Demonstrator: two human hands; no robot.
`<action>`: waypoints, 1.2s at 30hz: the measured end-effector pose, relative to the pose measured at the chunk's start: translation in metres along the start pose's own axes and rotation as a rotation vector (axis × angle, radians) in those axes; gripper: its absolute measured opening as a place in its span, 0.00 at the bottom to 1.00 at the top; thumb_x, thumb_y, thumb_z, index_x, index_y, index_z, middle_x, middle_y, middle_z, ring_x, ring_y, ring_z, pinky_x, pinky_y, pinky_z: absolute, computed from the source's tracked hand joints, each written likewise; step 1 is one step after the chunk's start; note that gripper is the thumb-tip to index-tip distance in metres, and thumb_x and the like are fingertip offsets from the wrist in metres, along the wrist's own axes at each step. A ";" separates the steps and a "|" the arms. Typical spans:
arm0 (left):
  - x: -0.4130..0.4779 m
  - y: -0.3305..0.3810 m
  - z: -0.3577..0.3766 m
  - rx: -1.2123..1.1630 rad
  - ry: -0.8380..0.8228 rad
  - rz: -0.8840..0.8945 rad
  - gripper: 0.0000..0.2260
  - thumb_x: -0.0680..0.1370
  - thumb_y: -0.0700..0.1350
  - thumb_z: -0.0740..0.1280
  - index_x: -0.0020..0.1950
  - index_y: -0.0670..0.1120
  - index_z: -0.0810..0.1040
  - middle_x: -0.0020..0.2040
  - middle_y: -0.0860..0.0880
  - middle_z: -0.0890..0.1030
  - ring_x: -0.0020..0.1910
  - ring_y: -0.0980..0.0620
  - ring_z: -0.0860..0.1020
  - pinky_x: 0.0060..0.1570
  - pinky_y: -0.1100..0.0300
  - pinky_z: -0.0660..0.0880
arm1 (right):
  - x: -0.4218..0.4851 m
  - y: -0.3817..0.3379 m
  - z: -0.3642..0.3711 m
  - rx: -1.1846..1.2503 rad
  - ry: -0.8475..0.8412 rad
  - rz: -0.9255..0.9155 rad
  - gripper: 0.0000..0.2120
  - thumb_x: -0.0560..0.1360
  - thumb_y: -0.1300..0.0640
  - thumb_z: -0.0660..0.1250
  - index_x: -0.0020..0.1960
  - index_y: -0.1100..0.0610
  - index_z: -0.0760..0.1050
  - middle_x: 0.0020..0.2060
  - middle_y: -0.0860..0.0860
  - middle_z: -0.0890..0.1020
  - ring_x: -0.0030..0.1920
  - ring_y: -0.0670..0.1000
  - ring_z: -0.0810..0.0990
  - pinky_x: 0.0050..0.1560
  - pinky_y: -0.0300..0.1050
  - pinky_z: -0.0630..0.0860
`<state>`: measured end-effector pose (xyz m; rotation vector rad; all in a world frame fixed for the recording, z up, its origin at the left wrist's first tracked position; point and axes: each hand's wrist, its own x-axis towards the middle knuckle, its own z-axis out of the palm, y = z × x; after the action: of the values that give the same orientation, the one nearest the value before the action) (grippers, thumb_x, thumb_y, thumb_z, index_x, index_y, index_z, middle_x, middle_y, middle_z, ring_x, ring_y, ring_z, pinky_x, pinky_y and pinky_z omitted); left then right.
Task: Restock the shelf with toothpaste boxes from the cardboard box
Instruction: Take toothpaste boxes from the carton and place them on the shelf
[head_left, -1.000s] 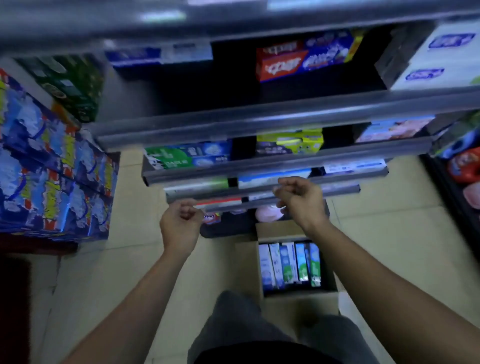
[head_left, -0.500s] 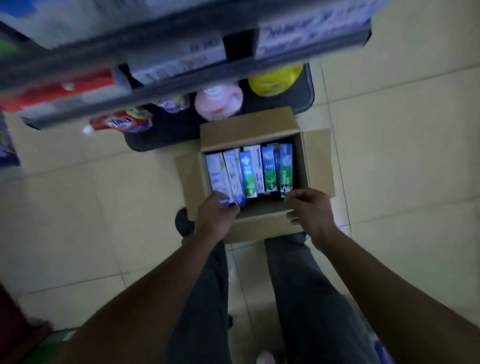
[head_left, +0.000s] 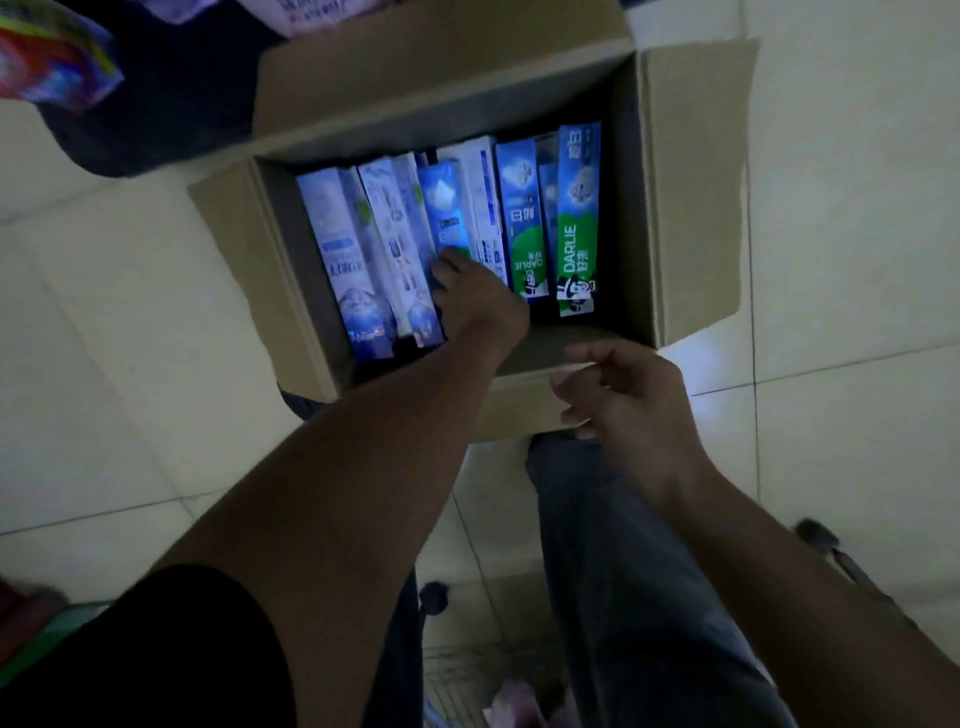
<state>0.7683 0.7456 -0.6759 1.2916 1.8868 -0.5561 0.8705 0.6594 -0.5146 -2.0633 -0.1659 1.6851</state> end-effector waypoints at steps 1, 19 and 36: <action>0.004 0.003 0.006 -0.011 0.043 -0.039 0.48 0.76 0.48 0.75 0.82 0.37 0.45 0.79 0.38 0.55 0.76 0.36 0.62 0.69 0.48 0.68 | 0.002 0.006 -0.002 -0.023 0.000 -0.007 0.08 0.76 0.65 0.72 0.54 0.57 0.79 0.36 0.56 0.81 0.35 0.50 0.81 0.35 0.40 0.77; -0.051 -0.043 -0.040 -0.277 0.114 0.356 0.21 0.69 0.44 0.77 0.61 0.51 0.78 0.55 0.50 0.82 0.53 0.47 0.80 0.52 0.55 0.78 | 0.017 -0.034 -0.031 0.099 0.121 -0.052 0.18 0.75 0.56 0.75 0.63 0.54 0.75 0.47 0.51 0.81 0.37 0.50 0.80 0.35 0.42 0.76; -0.034 0.035 0.025 -0.177 -0.154 0.264 0.34 0.74 0.43 0.75 0.76 0.46 0.63 0.66 0.40 0.74 0.64 0.38 0.76 0.60 0.43 0.76 | -0.004 -0.024 -0.117 0.220 0.426 -0.266 0.08 0.73 0.58 0.77 0.48 0.55 0.80 0.38 0.54 0.86 0.36 0.55 0.86 0.37 0.43 0.82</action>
<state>0.8155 0.7221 -0.6618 1.3147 1.5711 -0.3321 0.9853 0.6462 -0.4849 -2.0723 -0.1030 1.0333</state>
